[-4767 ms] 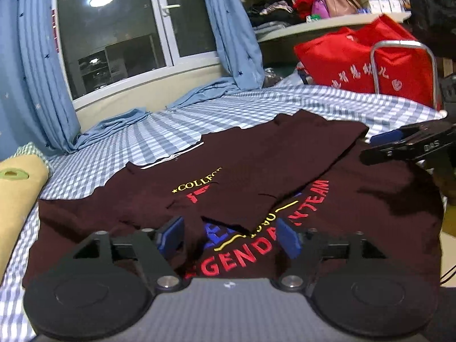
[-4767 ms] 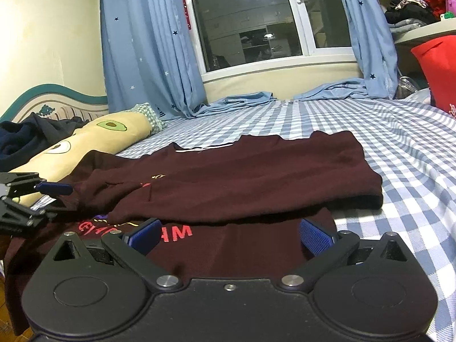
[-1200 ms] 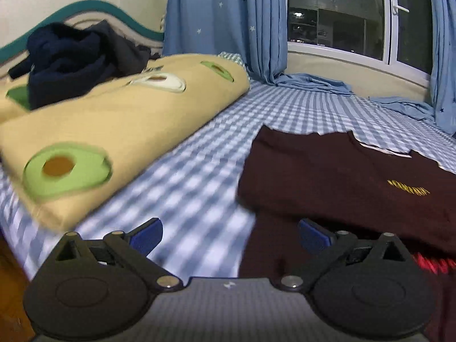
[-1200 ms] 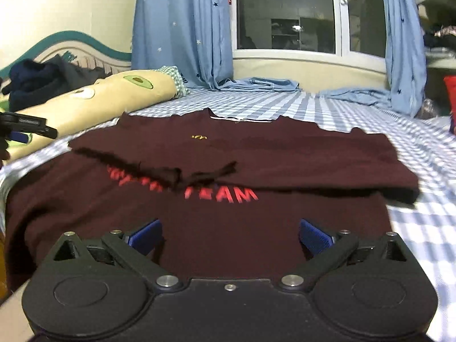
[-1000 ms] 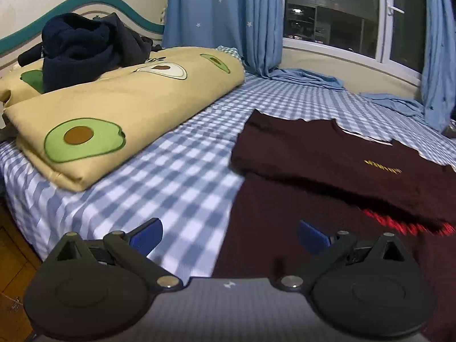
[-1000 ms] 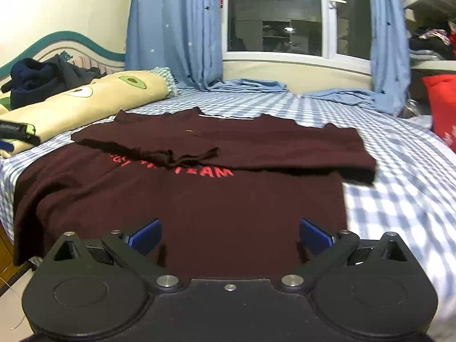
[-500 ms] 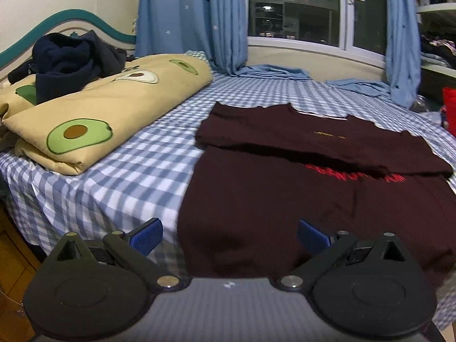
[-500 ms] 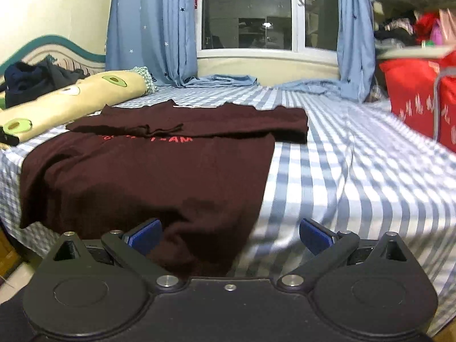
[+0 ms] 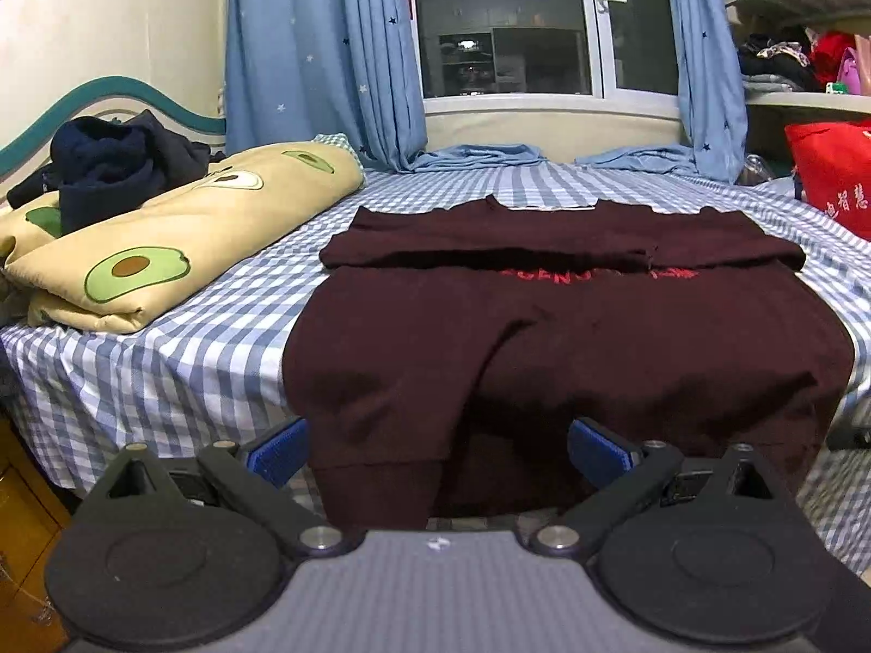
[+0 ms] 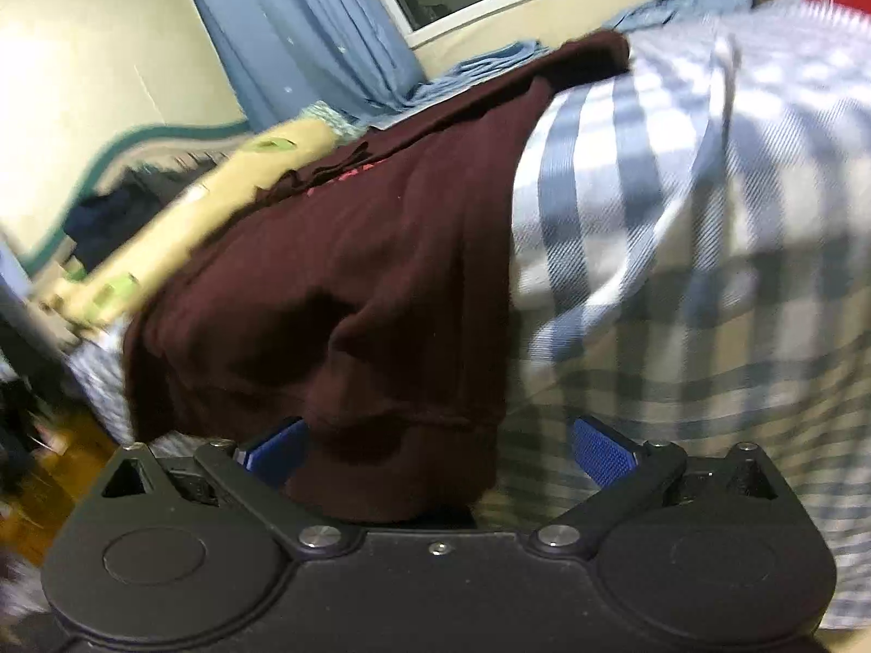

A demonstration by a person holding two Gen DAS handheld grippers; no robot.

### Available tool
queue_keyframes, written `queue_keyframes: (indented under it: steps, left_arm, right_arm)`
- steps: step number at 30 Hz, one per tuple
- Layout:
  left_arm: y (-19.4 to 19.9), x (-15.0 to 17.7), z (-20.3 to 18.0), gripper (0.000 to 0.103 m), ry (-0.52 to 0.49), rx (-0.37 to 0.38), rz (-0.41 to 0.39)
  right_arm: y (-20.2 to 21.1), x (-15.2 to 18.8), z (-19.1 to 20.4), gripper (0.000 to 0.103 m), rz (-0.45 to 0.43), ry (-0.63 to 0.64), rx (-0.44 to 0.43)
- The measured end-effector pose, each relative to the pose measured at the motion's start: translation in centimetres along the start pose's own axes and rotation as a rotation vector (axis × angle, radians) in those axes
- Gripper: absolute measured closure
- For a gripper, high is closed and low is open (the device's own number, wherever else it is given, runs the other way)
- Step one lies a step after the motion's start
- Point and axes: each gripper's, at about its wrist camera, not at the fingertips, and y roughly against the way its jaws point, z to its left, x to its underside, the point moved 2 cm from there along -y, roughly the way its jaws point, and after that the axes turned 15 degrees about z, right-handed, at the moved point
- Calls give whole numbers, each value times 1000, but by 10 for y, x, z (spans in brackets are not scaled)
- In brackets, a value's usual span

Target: Fold small clothes

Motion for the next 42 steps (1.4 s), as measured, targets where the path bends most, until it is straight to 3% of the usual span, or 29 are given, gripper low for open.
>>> queue_keyframes:
  steps: [4, 10, 14, 17, 18, 20, 22, 27, 30, 32, 38, 42]
  left_arm:
    - [2, 2, 6, 1, 19, -14, 18]
    - [5, 3, 15, 1, 55, -39, 20]
    - [4, 5, 18, 1, 70, -40, 28]
    - [5, 6, 19, 1, 66, -34, 30]
    - [6, 8, 20, 1, 60, -35, 25]
    - [6, 10, 19, 1, 51, -36, 17]
    - [6, 12, 19, 1, 44, -29, 12]
    - [9, 25, 14, 1, -11, 42, -6]
    - [14, 38, 2, 1, -69, 135, -30]
    - [16, 48, -12, 1, -127, 152, -54]
    - [17, 62, -61, 0, -246, 55, -174]
    - [0, 50, -86, 0, -285, -66, -237]
  right_arm:
    - [-10, -6, -12, 3, -41, 26, -44]
    - [-28, -9, -38, 14, 6, -57, -220]
    - [-34, -5, -38, 18, 27, -83, -292]
    - [-27, -4, -34, 37, 31, -89, -271]
    - [-23, -3, -32, 50, 32, -91, -269]
    - [-9, -2, -26, 60, 33, -78, -258]
    - [2, -1, -14, 81, 32, -54, -235]
    - [53, -7, 16, 89, -9, -65, -326]
    - [84, -26, 36, 91, -61, -89, -396]
    - [99, -43, 49, 91, -93, -110, -421]
    - [108, -86, 71, 91, -110, -148, -474]
    - [105, -101, 79, 91, -120, -144, -493]
